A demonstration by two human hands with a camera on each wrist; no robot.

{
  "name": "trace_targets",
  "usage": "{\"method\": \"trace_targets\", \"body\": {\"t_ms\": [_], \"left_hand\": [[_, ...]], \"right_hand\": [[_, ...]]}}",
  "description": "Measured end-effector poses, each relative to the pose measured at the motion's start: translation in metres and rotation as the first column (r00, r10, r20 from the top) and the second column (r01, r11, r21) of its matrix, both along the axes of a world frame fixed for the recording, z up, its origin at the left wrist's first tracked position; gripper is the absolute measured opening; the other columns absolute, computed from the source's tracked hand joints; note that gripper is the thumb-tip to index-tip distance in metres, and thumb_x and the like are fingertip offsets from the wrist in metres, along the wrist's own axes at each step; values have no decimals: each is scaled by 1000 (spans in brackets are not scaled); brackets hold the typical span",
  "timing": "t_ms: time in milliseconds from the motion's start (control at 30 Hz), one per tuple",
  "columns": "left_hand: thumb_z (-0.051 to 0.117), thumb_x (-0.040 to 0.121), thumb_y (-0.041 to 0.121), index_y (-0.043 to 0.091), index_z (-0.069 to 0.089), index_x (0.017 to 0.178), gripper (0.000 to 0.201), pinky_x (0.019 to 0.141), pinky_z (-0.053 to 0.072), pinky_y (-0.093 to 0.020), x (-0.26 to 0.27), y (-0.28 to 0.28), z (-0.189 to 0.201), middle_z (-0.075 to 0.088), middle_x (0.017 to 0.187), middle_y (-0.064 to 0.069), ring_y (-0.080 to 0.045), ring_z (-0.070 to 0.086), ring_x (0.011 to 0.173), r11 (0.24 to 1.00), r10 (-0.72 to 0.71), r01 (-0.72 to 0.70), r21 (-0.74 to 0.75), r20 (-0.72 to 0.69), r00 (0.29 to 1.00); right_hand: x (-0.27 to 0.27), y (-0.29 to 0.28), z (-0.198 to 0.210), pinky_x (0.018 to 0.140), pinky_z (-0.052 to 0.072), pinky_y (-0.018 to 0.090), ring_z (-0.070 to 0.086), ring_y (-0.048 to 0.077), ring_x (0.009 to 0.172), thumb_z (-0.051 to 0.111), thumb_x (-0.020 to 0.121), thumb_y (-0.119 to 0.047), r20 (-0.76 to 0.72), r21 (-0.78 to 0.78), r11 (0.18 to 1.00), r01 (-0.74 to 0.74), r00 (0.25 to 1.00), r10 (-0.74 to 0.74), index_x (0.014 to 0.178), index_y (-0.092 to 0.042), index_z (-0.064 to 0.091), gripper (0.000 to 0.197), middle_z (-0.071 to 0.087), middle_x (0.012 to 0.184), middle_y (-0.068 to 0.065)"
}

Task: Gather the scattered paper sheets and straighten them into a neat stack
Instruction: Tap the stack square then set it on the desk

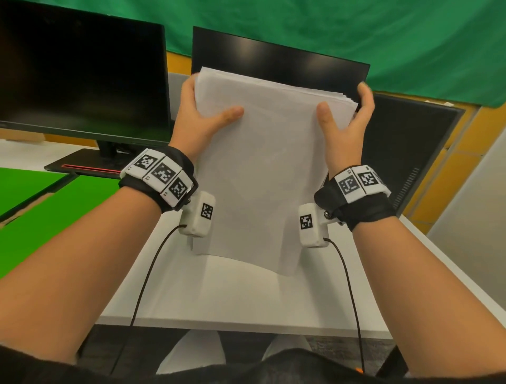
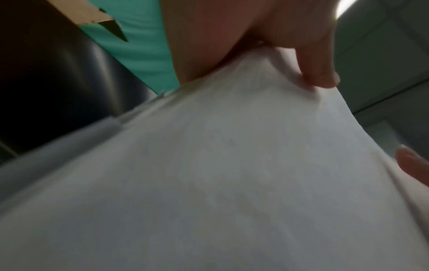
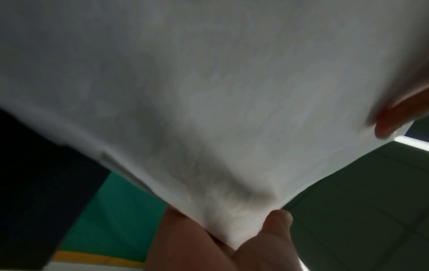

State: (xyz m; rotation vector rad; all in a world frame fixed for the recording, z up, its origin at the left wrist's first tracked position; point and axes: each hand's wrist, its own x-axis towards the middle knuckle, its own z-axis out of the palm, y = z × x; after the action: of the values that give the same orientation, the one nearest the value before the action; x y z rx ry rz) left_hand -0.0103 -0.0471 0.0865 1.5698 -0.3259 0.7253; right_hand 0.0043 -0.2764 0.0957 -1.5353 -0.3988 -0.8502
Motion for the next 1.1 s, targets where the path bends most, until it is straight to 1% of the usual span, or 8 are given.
{"method": "trace_targets", "body": {"t_ms": [67, 133, 267, 467, 633, 833, 1000, 1100], "left_hand": [[75, 77, 22, 17, 17, 144, 89, 92, 54, -22, -3, 0, 2, 36, 133, 4, -13, 51, 119, 998, 30, -35, 43, 124, 992], [74, 78, 21, 19, 19, 143, 85, 95, 53, -24, -3, 1, 2, 33, 136, 2, -17, 50, 123, 996, 34, -50, 73, 206, 978], [69, 83, 20, 19, 38, 117, 47, 76, 55, -16, -2, 1, 3, 48, 105, 11, -7, 57, 95, 992, 74, -95, 86, 223, 972], [72, 76, 32, 23, 29, 123, 64, 77, 56, -18, 1, 9, 1, 46, 117, 2, -10, 57, 102, 998, 26, -35, 60, 140, 990], [82, 53, 49, 15, 41, 134, 98, 91, 55, -40, 3, 17, -33, 58, 130, -6, -23, 61, 115, 975, -217, 202, -91, -203, 955], [80, 69, 21, 6, 58, 124, 62, 92, 56, -38, 4, 3, -33, 68, 113, -3, -22, 66, 105, 970, -91, 52, -239, -157, 983], [79, 71, 22, 7, 56, 127, 62, 95, 53, -45, 8, 6, -57, 66, 122, -8, -25, 64, 111, 979, -42, -3, -203, -220, 975], [77, 74, 22, 8, 56, 128, 60, 97, 50, -51, 9, 10, -76, 65, 124, -10, -28, 63, 113, 987, -62, 14, -162, -296, 953]], "right_hand": [[-1, 1, 3, 89, 22, -12, 31, -1, 124, 61, 89, -23, 77, -99, 994, 46, 996, -39, 143, -10, 24, 67, 28, 135, -12], [0, 1, 4, 83, 32, -8, 44, -11, 108, 58, 90, -23, 73, -145, 988, 57, 996, -47, 132, -12, 39, 48, 42, 123, -15], [1, 3, 5, 63, 41, -1, 50, -22, 70, 56, 91, -22, 60, -81, 994, 74, 996, -69, 104, -14, 42, 21, 46, 89, -15], [-5, 1, -2, 78, 52, 15, 59, 1, 86, 61, 89, -23, -30, 51, 997, -49, 998, 50, 124, -24, 29, 48, 54, 99, -8], [-5, 0, -51, 69, 52, 12, 60, -5, 89, 62, 87, -31, -287, 90, 984, -153, 942, 173, 131, -15, 42, 52, 59, 107, -11], [-6, 13, -39, 64, 50, 6, 61, -10, 79, 62, 87, -27, -261, 98, 988, -117, 955, 139, 110, -19, 56, 24, 61, 92, -18], [0, 10, -63, 74, 54, 13, 60, -5, 88, 61, 88, -27, -330, 50, 985, -166, 928, 173, 121, -16, 53, 36, 62, 103, -10], [1, 2, -85, 67, 55, 11, 63, -3, 83, 60, 89, -22, -419, 19, 975, -224, 883, 211, 117, -18, 53, 29, 63, 104, -5]]}}
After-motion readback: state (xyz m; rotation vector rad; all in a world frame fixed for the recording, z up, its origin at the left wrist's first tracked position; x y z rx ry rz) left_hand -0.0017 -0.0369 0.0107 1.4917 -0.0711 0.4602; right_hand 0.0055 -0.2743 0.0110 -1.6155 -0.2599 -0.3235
